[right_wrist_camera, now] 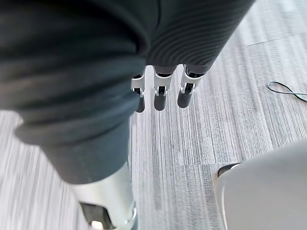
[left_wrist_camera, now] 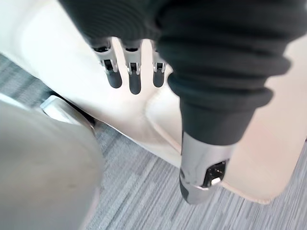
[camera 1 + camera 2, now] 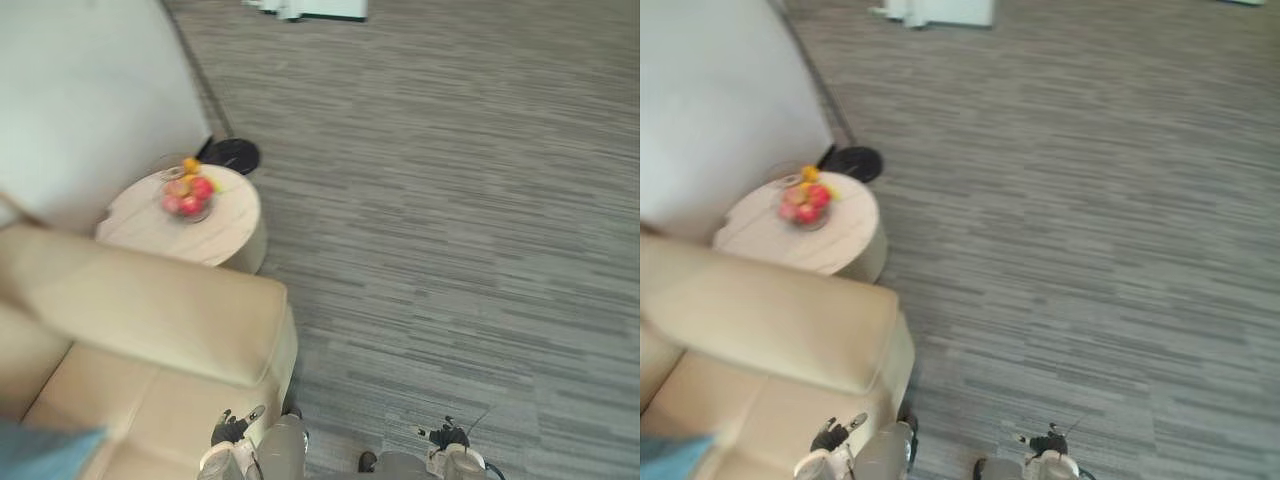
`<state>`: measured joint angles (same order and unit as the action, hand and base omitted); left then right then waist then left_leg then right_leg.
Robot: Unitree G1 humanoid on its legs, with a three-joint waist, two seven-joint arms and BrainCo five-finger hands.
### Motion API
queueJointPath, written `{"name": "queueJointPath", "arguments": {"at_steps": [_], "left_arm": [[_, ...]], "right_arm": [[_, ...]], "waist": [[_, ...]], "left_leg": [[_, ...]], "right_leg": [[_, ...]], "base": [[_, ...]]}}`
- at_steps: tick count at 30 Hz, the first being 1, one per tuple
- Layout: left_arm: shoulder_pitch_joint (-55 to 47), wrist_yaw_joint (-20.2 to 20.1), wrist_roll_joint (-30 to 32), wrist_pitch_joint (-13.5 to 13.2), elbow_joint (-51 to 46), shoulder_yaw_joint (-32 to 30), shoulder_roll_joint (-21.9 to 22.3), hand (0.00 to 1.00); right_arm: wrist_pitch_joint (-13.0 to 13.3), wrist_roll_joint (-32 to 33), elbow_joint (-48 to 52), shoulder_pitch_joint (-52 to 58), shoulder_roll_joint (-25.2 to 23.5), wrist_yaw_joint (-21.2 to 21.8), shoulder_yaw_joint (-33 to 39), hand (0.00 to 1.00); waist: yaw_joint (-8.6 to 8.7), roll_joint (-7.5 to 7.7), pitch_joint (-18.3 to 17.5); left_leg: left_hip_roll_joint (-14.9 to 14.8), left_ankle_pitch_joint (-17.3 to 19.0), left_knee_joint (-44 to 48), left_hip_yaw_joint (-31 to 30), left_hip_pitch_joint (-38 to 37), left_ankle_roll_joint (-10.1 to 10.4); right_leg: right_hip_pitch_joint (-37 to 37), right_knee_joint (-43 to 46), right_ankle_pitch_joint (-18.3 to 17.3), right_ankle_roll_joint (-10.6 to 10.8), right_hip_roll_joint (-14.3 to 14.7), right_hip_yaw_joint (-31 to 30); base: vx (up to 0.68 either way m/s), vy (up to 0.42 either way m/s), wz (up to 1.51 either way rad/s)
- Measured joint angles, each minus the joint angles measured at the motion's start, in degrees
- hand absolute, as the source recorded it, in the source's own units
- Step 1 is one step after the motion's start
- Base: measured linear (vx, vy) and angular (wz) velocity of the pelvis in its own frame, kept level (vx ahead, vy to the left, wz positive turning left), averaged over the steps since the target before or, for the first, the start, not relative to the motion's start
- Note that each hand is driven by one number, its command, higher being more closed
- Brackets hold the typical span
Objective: Pick up cushions and gather them together orderly.
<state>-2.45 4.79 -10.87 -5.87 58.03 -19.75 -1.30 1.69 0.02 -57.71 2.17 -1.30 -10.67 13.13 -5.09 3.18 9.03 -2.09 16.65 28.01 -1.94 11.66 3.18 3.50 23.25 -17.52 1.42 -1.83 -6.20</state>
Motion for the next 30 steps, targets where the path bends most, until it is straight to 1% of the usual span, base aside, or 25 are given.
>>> {"name": "queueJointPath", "arguments": {"at_steps": [1, 2, 3, 4, 6, 9, 10, 11, 14, 15, 16, 17, 18, 19, 20, 21, 22, 23, 24, 25, 26, 27, 28, 29, 30], "left_arm": [[0.0, 0.1, 0.0, 0.1, 0.0, -0.4, 0.0, 0.00], [0.2, 1.6, -0.9, 1.7, 0.4, -2.3, 0.3, 0.00], [0.6, 3.0, -2.9, 3.5, 1.3, -4.3, 0.6, 0.00], [0.7, 3.3, -3.3, 4.0, 1.3, -4.4, 0.7, 0.00], [0.3, 3.8, -4.9, 5.3, 3.6, -4.0, -0.3, 0.00], [-5.1, 3.8, -1.9, 3.9, 5.0, -0.1, -2.1, 0.00], [-5.5, 3.8, -1.5, 3.9, 6.7, 0.8, -2.8, 0.00], [-5.5, 3.8, -1.5, 3.9, 7.3, 1.7, -3.0, 0.00], [-4.7, 1.9, 0.2, 2.6, 6.3, 4.0, -2.8, 0.00], [-3.4, 1.1, 1.1, 2.0, 4.9, 4.2, -2.7, 0.00], [-3.1, 0.6, 1.8, 1.2, 3.7, 4.7, -3.7, 0.00], [-2.8, 0.4, 1.8, 1.1, 3.0, 4.8, -3.5, 0.00], [-2.3, 0.1, 1.8, 1.2, 2.1, 4.8, -3.3, 0.00], [-2.3, 0.0, 1.9, 1.1, 1.7, 5.0, -3.3, 0.00], [-2.5, -0.1, 1.9, 1.2, 1.0, 5.2, -3.0, 0.00], [-2.3, -0.1, 1.8, 1.3, 0.7, 5.5, -2.7, 0.00], [-2.7, 0.0, 1.8, 1.3, 0.3, 5.6, -2.5, 0.00], [-2.9, 0.0, 1.8, 1.3, 0.0, 5.9, -2.4, 0.00], [-2.9, 0.0, 1.8, 1.3, -0.1, 5.9, -2.4, 0.00], [-2.6, 0.0, 1.8, 1.2, -0.2, 6.0, -2.3, 0.00], [-2.4, 0.0, 1.8, 1.2, -0.2, 5.9, -2.1, 0.00], [-2.6, 0.0, 1.8, 1.2, -0.1, 5.7, -2.8, 0.00], [-2.1, 0.0, 1.8, 1.1, -0.3, 5.6, -2.8, 0.00], [-1.6, 0.0, 1.8, 1.1, -0.7, 5.4, -2.3, 0.00], [-1.5, 0.1, 1.8, 1.2, -0.8, 4.6, -1.8, 0.00]], "right_arm": [[0.0, 0.0, 0.6, 0.0, -0.5, 0.0, -0.1, 0.00], [0.1, 0.0, 0.7, -0.4, -1.2, 0.0, -0.1, 0.00], [0.2, 0.0, 0.7, -1.4, -1.7, 0.1, -0.1, 0.00], [0.3, 0.0, 0.8, -1.7, -1.7, 0.2, 0.0, 0.00], [0.3, 0.0, -0.5, -4.1, -2.3, 0.8, -0.1, 0.00], [0.3, -0.1, -3.3, -7.0, -1.6, 0.9, -0.2, 0.00], [0.3, -0.1, -4.3, -7.8, -0.3, 0.9, -0.2, 0.00], [0.3, -0.1, -4.4, -7.8, 0.8, 0.8, -0.1, 0.00], [0.3, -0.1, -5.9, -6.6, 3.7, 0.6, 0.6, 0.00], [0.3, -0.1, -6.4, -5.8, 4.3, 0.5, 1.2, 0.00], [0.3, 0.0, -6.7, -4.5, 4.6, 0.4, 1.0, 0.00], [0.4, 0.1, -6.8, -4.1, 4.6, 0.3, 0.8, 0.00], [0.4, 0.1, -6.7, -3.3, 4.3, 0.1, 0.3, 0.00], [0.4, 0.3, -6.7, -3.3, 4.6, -0.2, 0.1, 0.00], [0.4, 0.8, -6.8, -3.9, 4.7, -0.6, 0.2, 0.00], [0.4, 1.3, -7.3, -4.7, 4.7, -0.7, 0.3, 0.00], [0.5, 1.5, -7.4, -5.8, 4.2, -0.8, 0.9, 0.00], [0.5, 2.5, -6.8, -6.0, 3.2, -0.8, 2.1, 0.00], [0.5, 2.5, -6.5, -5.8, 2.8, -0.9, 2.5, 0.00], [0.5, 2.6, -6.1, -5.4, 2.4, -1.0, 2.6, 0.00], [0.6, 2.7, -5.8, -4.8, 1.9, -1.1, 3.1, 0.00], [0.6, 3.0, -5.4, -4.2, 1.1, -1.2, 4.0, 0.00], [0.5, 3.2, -5.0, -3.7, 1.0, -1.3, 4.9, 0.00], [0.5, 3.4, -4.3, -2.9, 1.1, -1.3, 6.1, 0.00], [0.5, 3.4, -3.1, -2.6, 0.7, -1.3, 6.6, 0.00]], "waist": [[-0.43, 0.11, 0.0], [-0.93, 0.26, -0.1], [-0.92, -0.13, 0.1], [-0.91, -0.10, 0.2], [-1.56, -2.05, 1.3], [-1.67, -1.96, 1.3], [-1.73, -2.57, 1.2], [-1.67, -2.96, 1.1], [-0.99, -3.60, 1.0], [-0.88, -3.61, 1.0], [-0.58, -4.20, 1.2], [-0.34, -4.56, 1.4], [-0.11, -4.97, 1.8], [-0.36, -4.91, 1.9], [-1.11, -4.85, 1.9], [-1.76, -4.56, 2.3], [-2.55, -4.30, 3.4], [-2.97, -4.15, 3.6], [-2.97, -4.22, 3.5], [-2.96, -4.59, 3.5], [-3.41, -3.95, 3.3], [-3.82, -2.64, 2.6], [-3.72, -2.24, 2.2], [-3.89, -2.27, 2.2], [-4.18, -2.55, 2.1]], "left_leg": [[-0.5, 0.4, 0.0, 2.2, -0.9, -0.4], [-1.0, 1.1, -0.4, 5.9, -2.2, -0.9], [-1.5, 1.0, -1.1, 9.6, -3.4, -1.0], [-1.9, 1.0, -1.3, 10.7, -3.9, -1.0], [-4.4, 1.0, -4.6, 17.3, -7.9, -1.0], [-6.0, 1.0, -6.7, 24.4, -12.2, -0.9], [-6.7, 0.9, -6.9, 24.4, -13.0, -0.7], [-7.0, 0.7, -7.2, 23.9, -13.3, -0.4], [-8.3, 0.0, -6.3, 21.8, -14.7, 0.7], [-10.1, 0.0, 0.2, 21.1, -12.9, 0.8], [-12.7, -0.9, 10.3, 19.3, -9.5, 0.3], [-14.2, -2.2, 15.5, 18.1, -7.7, -0.9], [-16.0, -6.8, 25.3, 15.0, -3.7, -5.6], [-15.3, -5.6, 29.4, 12.6, -1.2, -4.1], [-12.4, -2.7, 31.9, 9.7, 1.5, -2.8], [-9.4, -0.3, 31.2, 7.1, 3.2, -2.7], [-6.1, 1.5, 26.7, 4.9, 4.5, -2.7], [-3.1, 1.8, 17.1, 2.0, 5.2, -2.2], [-1.8, 1.4, 11.1, -0.2, 5.3, -1.7], [0.0, -0.7, 2.5, -4.4, 5.8, -0.3], [1.8, -6.0, -0.9, -6.2, 5.6, 0.7], [3.5, -7.2, -4.2, -5.7, 4.1, -0.6], [3.8, -7.1, -4.9, -4.8, 3.8, -1.1], [4.0, -6.3, -4.0, -2.8, 3.5, -2.5], [3.9, -4.2, -2.7, -0.8, 2.4, -3.4]], "right_leg": [[1.0, 1.9, -0.2, 0.5, -0.7, 1.5], [3.1, 5.5, -0.3, 1.7, -2.3, 5.2], [5.4, 8.3, 0.0, 2.7, -5.1, 12.7], [5.5, 8.7, 0.1, 2.6, -5.9, 15.7], [5.4, 6.9, 3.4, -0.1, -10.1, 35.3], [5.8, 1.6, 4.5, -2.4, -10.4, 45.0], [6.0, 0.8, 5.2, -3.5, -9.1, 45.9], [6.0, 0.3, 5.8, -4.5, -8.0, 45.9], [4.0, -3.6, 5.8, -5.3, -4.3, 43.2], [1.9, -6.8, 5.6, -5.5, -2.4, 42.9], [-0.6, -9.8, 5.8, -5.8, 0.3, 42.1], [-2.1, -11.1, 5.8, -5.8, 1.7, 41.6], [-4.9, -13.5, 5.8, -6.2, 3.9, 40.3], [-5.7, -13.7, 5.5, -7.1, 4.5, 38.6], [-5.8, -13.6, 4.9, -7.9, 5.0, 35.5], [-6.4, -13.6, 5.0, -8.2, 5.2, 32.7], [-7.4, -13.7, 5.2, -8.2, 5.1, 30.0], [-7.5, -13.8, 5.2, -7.7, 5.0, 27.4], [-7.6, -13.8, 4.8, -7.3, 4.9, 26.2], [-7.6, -13.7, 4.3, -6.7, 4.9, 24.5], [-7.5, -13.9, 4.0, -6.0, 4.3, 22.2], [-7.8, -14.6, 4.0, -4.4, 2.8, 20.1], [-7.6, -14.7, 3.9, -3.8, 2.1, 19.8], [-7.5, -13.8, 3.7, -2.2, 0.9, 19.4], [-7.4, -11.1, 2.6, -1.0, 0.1, 18.1]], "base": [[0.26, 0.199, -1.44], [0.27, 0.192, -1.41], [0.26, 0.165, -1.21], [0.19, 0.093, -1.01], [0.17, -0.012, -1.18], [0.17, -0.095, -1.64], [0.24, -0.198, -1.61], [0.23, -0.192, -1.25], [0.25, -0.193, -0.65], [0.11, -0.138, -0.34], [0.09, -0.150, -0.32], [0.08, -0.157, -0.33], [0.08, -0.101, -0.39], [0.12, -0.038, -0.83], [0.13, 0.068, -1.30], [0.17, 0.116, -1.70], [0.15, 0.135, -1.73], [0.12, 0.108, -1.34], [0.09, 0.095, -0.99], [0.20, 0.142, -0.86], [0.34, 0.153, -0.85], [0.38, 0.136, -0.57], [0.39, 0.105, -0.35], [0.38, 0.130, -0.47], [0.37, 0.145, -0.66]]}}
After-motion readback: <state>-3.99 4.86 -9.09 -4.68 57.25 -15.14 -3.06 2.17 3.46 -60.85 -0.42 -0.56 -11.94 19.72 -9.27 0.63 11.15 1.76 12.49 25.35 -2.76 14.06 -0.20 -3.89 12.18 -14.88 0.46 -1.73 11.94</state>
